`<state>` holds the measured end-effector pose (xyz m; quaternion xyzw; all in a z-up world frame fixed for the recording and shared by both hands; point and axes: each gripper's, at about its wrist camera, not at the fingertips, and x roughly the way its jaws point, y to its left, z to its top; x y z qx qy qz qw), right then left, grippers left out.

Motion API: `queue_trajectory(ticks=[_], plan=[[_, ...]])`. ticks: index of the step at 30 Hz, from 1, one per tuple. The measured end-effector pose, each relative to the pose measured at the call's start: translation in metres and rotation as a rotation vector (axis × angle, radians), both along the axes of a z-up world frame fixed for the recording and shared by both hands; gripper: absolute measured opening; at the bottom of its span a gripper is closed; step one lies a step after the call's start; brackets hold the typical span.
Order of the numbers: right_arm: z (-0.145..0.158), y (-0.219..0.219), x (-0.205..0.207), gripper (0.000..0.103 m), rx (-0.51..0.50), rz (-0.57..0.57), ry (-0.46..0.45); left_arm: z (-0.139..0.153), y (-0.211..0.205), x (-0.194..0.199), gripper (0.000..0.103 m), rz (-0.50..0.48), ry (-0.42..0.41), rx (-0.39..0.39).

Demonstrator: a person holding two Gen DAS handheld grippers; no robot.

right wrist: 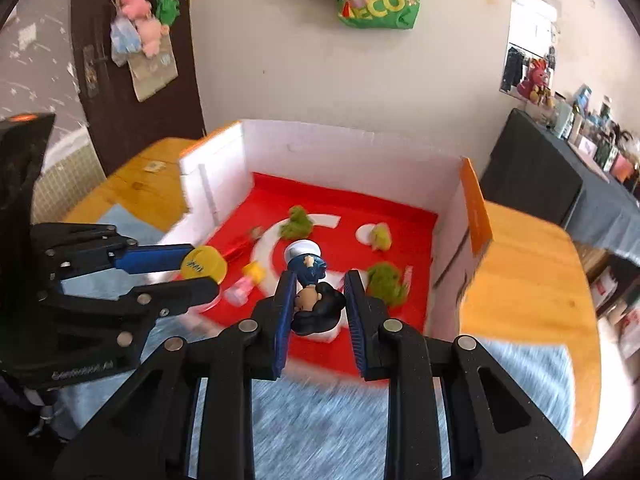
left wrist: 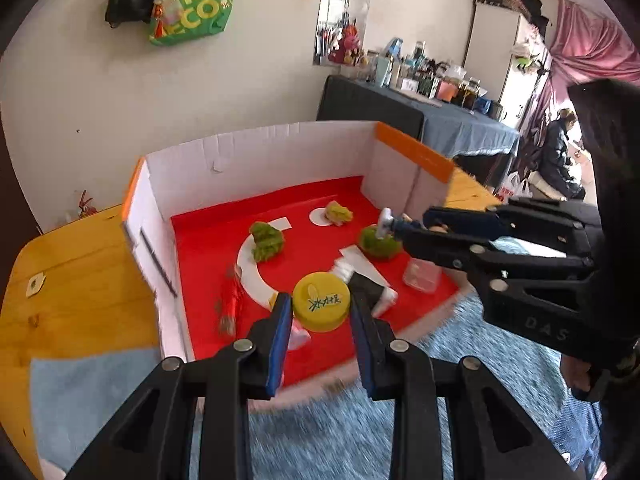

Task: Organize objects
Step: 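Lift and carry the yellow cap and figurine into the cardboard box with both tools, then lower and open the left tool on the cap while the right tool releases the figurine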

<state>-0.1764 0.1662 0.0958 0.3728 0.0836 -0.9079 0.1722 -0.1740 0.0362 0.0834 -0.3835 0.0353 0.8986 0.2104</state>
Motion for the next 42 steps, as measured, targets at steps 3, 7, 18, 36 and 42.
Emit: queue_trajectory(ticks=[3, 7, 18, 36, 42], plan=[[-0.008, -0.001, -0.025, 0.024, 0.02, 0.001, -0.048, -0.009, 0.003, -0.026, 0.031, -0.004, -0.048, -0.011], [-0.02, -0.007, -0.055, 0.024, 0.082, 0.003, -0.09, -0.023, 0.005, -0.052, 0.031, -0.007, -0.096, -0.029], [-0.05, -0.02, -0.094, 0.024, 0.196, 0.055, -0.187, -0.052, 0.008, -0.085, 0.031, -0.002, -0.183, -0.064], [-0.072, -0.019, -0.092, 0.024, 0.24, 0.106, -0.292, -0.07, 0.014, -0.096, 0.031, 0.0, -0.237, -0.078], [-0.074, -0.019, -0.088, 0.024, 0.259, 0.114, -0.304, -0.071, 0.014, -0.096, 0.031, 0.001, -0.239, -0.075]])
